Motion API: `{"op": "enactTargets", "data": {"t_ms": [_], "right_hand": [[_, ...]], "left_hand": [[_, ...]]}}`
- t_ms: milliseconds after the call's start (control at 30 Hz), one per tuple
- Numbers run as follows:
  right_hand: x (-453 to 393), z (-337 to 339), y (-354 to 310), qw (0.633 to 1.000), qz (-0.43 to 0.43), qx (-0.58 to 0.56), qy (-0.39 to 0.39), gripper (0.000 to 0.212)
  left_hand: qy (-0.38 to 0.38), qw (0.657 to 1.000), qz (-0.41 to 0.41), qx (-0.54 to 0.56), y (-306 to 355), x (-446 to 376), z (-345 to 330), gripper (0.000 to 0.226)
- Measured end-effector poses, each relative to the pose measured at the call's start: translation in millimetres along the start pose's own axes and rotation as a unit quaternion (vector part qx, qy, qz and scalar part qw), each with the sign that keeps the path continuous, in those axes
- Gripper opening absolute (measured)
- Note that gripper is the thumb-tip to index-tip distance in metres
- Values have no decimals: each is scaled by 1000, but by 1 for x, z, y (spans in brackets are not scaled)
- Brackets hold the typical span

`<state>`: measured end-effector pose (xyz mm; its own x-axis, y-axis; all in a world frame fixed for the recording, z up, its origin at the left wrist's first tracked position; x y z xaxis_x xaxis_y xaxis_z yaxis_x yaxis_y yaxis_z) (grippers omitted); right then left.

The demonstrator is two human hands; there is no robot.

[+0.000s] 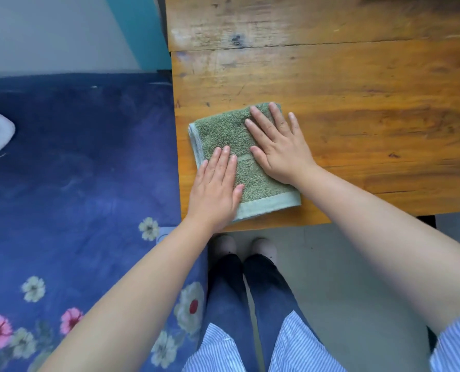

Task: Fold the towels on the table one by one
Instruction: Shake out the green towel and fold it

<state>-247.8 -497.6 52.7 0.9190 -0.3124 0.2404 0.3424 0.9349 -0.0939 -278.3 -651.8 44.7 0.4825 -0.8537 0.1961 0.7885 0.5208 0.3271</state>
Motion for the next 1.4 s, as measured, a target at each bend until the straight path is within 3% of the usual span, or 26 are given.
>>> {"op": "enactTargets", "data": {"t_ms": [100, 167, 267, 333, 400, 433, 500, 600, 700, 800, 967, 1133, 1300, 1400], "right_hand": [[0, 2, 14, 1000, -17, -5, -12, 53], [5, 6, 30, 997, -74, -35, -15, 54], [38, 15, 44, 991, -102, -85, 27, 52], [70, 23, 36, 993, -10, -79, 84, 43], [102, 23, 26, 987, 104, -51, 111, 34], [113, 21, 21, 983, 148, -43, 101, 30], [126, 17, 16, 978, 199, -23, 59, 42], [125, 13, 14, 974, 224, -4, 40, 50], [116, 18, 15, 958, 281, 7, 59, 34], [106, 23, 15, 950, 305, 35, 53, 32], [100, 25, 11, 945, 317, 42, 64, 32], [103, 38, 11, 952, 292, -83, 45, 27], [118, 51, 3, 940, 238, -246, 2, 28], [128, 61, -7, 938, 190, -288, -34, 30]], "left_hand": [[-11, 1000, 0, -4, -4, -1, 0, 60], [-15, 1000, -1, -3, -5, -2, 1, 60], [-24, 1000, 13, 11, -5, -1, -1, 60], [-26, 999, 21, 6, -3, -1, 3, 59], [26, 1000, -11, -15, 7, 5, 17, 54], [69, 996, -44, -28, 14, 10, 21, 45], [163, 981, -95, -32, 26, 26, 25, 33], [136, 985, -100, -40, 43, 49, 18, 29], [57, 996, -51, -47, 53, 57, 10, 45], [43, 998, -19, -50, 55, 56, 12, 60], [30, 999, 15, -32, 55, 59, 10, 61], [-23, 995, 87, -38, 50, 63, -7, 64], [5, 985, 170, -2, 55, 84, -21, 73], [78, 974, 212, 29, 59, 107, -18, 55]]}}
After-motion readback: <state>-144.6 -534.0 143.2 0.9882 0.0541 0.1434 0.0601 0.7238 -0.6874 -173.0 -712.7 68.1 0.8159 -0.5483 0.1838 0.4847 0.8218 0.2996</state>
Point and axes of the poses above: each hand's wrist, its own x-axis away from the middle knuckle, its own z-axis out of the back of the hand, y = z × x, the point moved 3 cm from there along -x, towards the middle knuckle, and after that the axes turned 5 degrees about -z, right-handed, at the moved point
